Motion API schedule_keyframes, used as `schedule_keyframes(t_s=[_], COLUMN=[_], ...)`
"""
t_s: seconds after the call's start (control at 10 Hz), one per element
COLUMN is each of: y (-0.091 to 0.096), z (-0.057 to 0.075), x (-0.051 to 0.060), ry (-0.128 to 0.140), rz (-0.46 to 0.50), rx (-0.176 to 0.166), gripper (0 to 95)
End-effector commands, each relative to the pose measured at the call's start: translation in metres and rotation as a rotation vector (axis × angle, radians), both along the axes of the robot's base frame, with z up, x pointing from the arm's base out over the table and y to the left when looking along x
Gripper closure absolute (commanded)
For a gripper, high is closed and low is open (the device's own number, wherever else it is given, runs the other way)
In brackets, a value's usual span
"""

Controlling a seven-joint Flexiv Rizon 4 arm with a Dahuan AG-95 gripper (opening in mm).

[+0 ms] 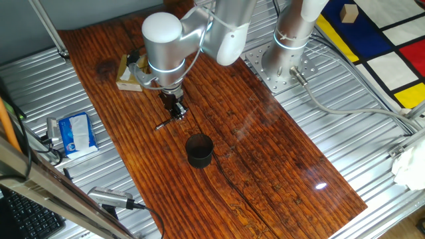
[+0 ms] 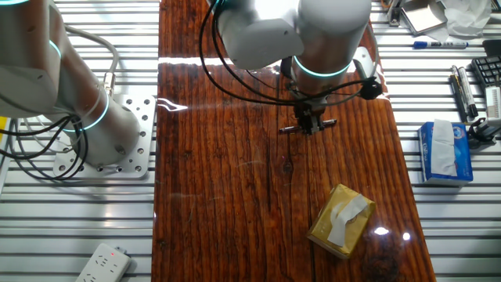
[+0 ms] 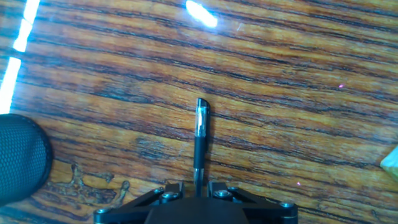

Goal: Put the pen into the pen holder

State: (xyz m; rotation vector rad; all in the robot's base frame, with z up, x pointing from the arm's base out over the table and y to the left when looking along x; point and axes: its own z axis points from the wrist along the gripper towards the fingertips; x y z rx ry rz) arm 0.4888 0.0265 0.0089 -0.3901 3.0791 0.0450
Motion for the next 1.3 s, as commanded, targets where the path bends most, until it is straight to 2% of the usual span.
schedule_keyframes(t_s=[0.1, 0.9, 1.3], y=[-0.0003, -0.0005, -0.0009], z=[-0.0005, 0.0007, 0.0055], x=[-0.0005, -0.0004, 0.0001], ry=[-0.003, 0.001, 0.007], rz=[-0.002, 0.021, 0.023], rx=[-0.003, -0.024, -0.022], gripper=[95.0, 95.0, 95.0])
